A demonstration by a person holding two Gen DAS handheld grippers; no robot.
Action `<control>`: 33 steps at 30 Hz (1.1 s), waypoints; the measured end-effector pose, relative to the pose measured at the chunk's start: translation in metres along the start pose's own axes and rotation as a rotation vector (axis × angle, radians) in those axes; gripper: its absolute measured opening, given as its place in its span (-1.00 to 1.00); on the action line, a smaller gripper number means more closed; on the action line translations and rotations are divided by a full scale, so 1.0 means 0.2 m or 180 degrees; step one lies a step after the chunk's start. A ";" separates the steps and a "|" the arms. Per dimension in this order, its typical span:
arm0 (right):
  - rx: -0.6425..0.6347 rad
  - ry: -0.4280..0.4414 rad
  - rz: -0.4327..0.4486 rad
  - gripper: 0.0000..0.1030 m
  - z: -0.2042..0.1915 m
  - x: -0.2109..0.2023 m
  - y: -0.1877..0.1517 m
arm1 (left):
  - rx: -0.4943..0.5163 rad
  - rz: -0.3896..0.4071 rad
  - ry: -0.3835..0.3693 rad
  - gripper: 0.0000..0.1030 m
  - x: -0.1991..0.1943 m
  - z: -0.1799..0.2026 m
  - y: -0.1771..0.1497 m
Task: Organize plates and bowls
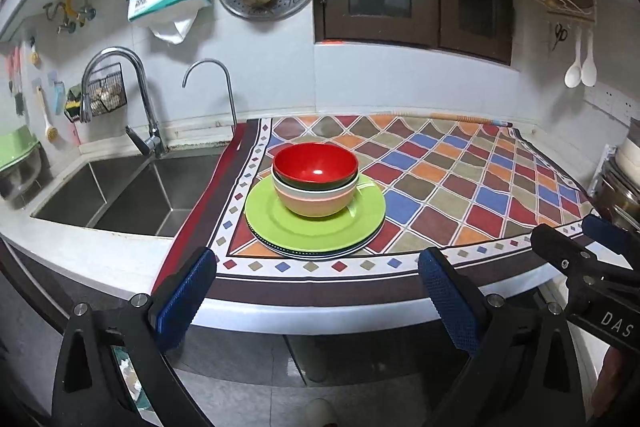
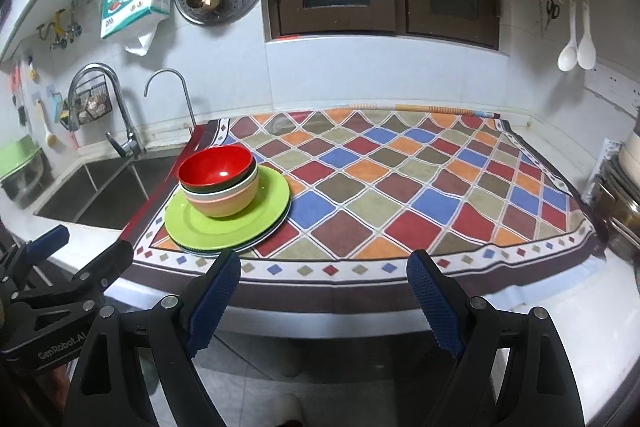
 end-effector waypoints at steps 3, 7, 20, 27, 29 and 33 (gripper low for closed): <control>0.0048 -0.0011 0.0066 0.67 0.03 -0.08 -0.04 | 0.0034 0.0032 -0.0004 1.00 -0.05 0.03 -0.02; 0.0111 -0.0030 0.0111 0.67 0.07 -0.14 -0.07 | 0.0059 0.0052 -0.0021 1.00 -0.11 0.07 -0.05; 0.0139 -0.0043 0.0182 0.73 0.14 -0.29 -0.16 | 0.0061 0.0045 -0.0050 1.00 -0.22 0.13 -0.12; 0.0141 -0.0024 0.0190 0.73 0.17 -0.34 -0.19 | 0.0069 0.0033 -0.0055 1.00 -0.25 0.16 -0.15; 0.0144 -0.0026 0.0207 0.73 0.17 -0.35 -0.20 | 0.0068 0.0030 -0.0058 1.00 -0.26 0.16 -0.16; 0.0139 -0.0020 0.0211 0.73 0.17 -0.37 -0.21 | 0.0064 0.0019 -0.0063 1.00 -0.27 0.16 -0.17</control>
Point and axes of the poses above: each gripper's, at about its wrist camera, not at the fingertips, and x roughly the way its jaws point, z to its right, y to its top, the point moved 5 cm from there along x, roughly the way its jaws point, and after that the axes turned 4 degrees about -z, right-handed, at the moved point
